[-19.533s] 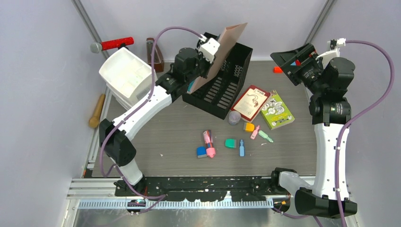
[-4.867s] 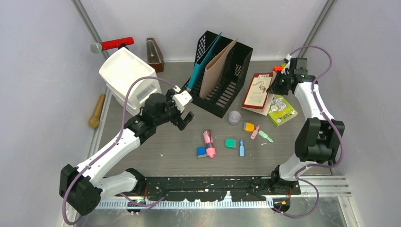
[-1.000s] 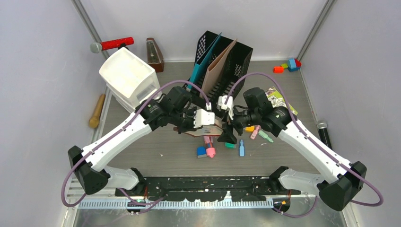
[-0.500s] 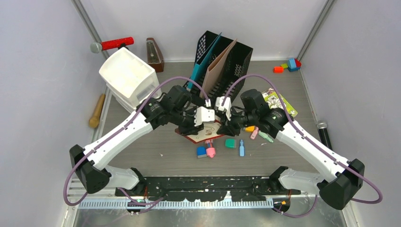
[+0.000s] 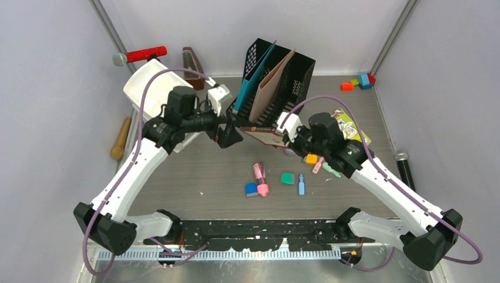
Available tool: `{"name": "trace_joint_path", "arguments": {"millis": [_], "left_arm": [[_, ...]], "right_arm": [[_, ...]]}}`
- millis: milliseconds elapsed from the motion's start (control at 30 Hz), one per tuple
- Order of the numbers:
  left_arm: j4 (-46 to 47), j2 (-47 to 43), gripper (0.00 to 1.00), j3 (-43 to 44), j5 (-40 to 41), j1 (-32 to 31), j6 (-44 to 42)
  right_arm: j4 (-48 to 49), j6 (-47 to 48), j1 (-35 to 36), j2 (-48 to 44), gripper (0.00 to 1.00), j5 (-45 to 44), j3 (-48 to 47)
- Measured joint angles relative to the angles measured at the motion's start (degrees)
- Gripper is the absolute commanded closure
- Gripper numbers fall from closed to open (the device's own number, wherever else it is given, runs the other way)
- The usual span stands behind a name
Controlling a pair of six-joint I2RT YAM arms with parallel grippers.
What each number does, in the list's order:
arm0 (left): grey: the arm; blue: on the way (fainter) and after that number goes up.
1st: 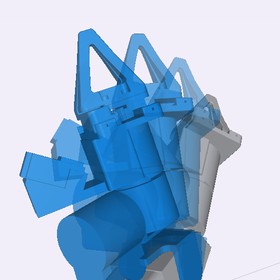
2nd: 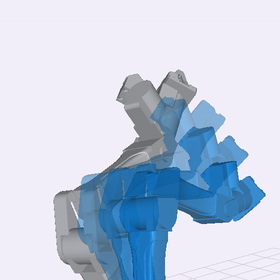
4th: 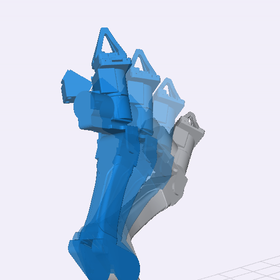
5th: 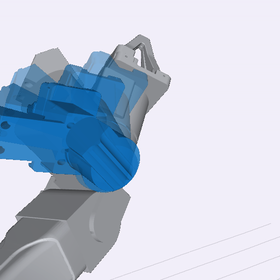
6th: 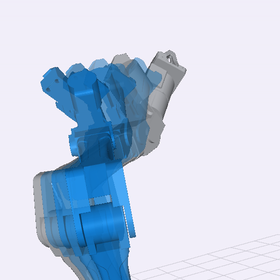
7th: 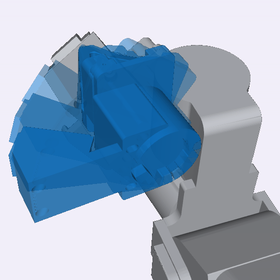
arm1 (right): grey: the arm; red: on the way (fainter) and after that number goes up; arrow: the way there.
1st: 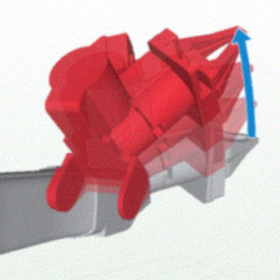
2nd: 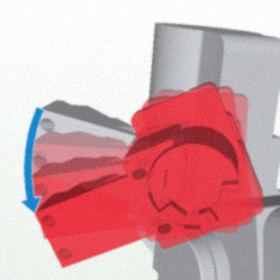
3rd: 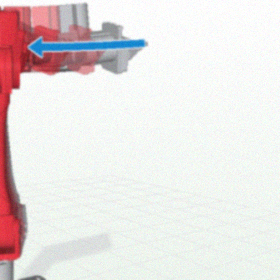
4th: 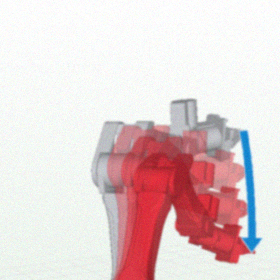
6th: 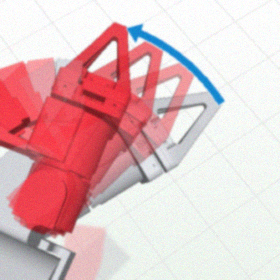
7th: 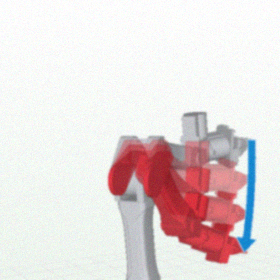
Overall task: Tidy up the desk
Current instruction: Pick up the book from the center of the board.
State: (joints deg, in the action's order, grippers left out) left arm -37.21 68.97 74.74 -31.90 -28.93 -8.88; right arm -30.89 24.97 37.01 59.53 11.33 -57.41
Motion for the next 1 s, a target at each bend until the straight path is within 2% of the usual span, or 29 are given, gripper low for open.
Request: {"name": "trace_joint_path", "arguments": {"millis": [233,467,667,1000], "left_arm": [[6.8,3.7,0.00,0.0,-6.9,8.0,24.3],[20.3,6.6,0.00,-6.3,-13.7,9.5,48.2],[31.6,8.9,0.01,-8.2,-16.3,9.4,62.6],[46.2,13.6,0.04,-11.1,-16.7,7.1,75.1]], "right_arm": [[3.2,5.2,0.1,1.3,0.99,-8.0,-1.1],[6.2,6.4,1.7,2.0,1.00,-13.3,-2.2],[9.4,6.4,2.4,2.0,1.00,-16.4,-2.2],[12.2,6.1,3.2,3.1,1.00,-16.7,-1.4]]}}
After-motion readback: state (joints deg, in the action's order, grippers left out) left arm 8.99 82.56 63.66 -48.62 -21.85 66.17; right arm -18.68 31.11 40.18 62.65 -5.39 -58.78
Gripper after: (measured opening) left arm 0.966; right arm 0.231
